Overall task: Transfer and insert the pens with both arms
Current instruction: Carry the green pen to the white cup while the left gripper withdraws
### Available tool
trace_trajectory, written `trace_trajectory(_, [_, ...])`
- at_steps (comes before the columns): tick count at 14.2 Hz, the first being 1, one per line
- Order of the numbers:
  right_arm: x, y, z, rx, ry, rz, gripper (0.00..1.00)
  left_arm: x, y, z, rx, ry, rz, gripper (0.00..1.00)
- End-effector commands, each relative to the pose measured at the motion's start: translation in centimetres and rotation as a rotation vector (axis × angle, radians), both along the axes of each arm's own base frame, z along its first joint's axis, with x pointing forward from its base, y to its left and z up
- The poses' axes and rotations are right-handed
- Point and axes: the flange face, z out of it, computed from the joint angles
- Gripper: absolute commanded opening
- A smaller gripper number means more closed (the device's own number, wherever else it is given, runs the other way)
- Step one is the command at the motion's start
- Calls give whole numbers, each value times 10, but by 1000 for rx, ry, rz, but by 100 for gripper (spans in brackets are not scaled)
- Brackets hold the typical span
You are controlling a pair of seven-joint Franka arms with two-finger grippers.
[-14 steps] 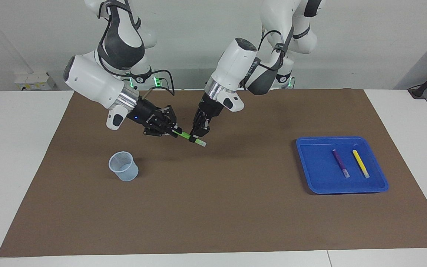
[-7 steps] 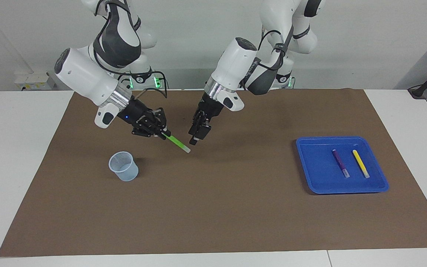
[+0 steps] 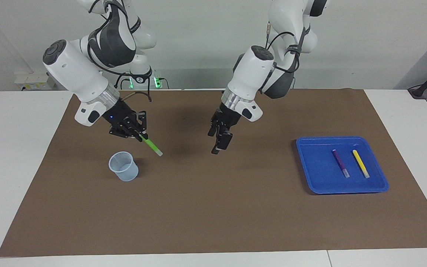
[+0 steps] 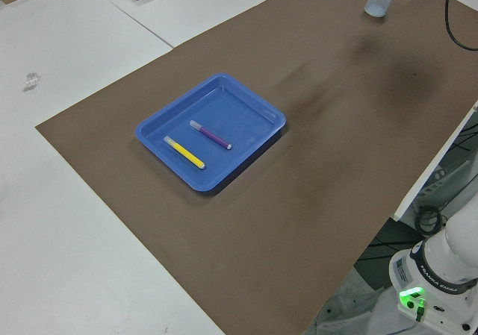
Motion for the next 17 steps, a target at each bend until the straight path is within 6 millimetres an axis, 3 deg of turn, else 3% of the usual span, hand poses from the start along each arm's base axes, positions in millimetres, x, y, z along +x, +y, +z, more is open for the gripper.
trace_trajectory(1, [1, -24, 11, -112, -10, -1, 0, 12, 35, 8, 30, 3, -9, 100])
trace_trajectory(4, [5, -38, 9, -223, -39, 23, 0, 29, 71, 7, 81, -24, -67, 100])
trace_trajectory(6, [7, -57, -1, -243, -49, 43, 0, 44, 107, 8, 109, -36, -84, 100])
trace_trajectory(10, [11, -71, -34, -243, -28, 29, 0, 67, 191, 3, 192, -29, -211, 100])
trace_trajectory(15, [9, -73, -82, -242, -22, 14, 0, 72, 269, 1, 282, -49, -516, 100])
trace_trajectory(16, [8, -79, -88, -242, -25, 1, 16, 73, 287, 0, 305, -55, -550, 100])
trace_trajectory(17, [7, -80, -93, -243, -25, 0, 21, 74, 299, -1, 338, -59, -590, 100])
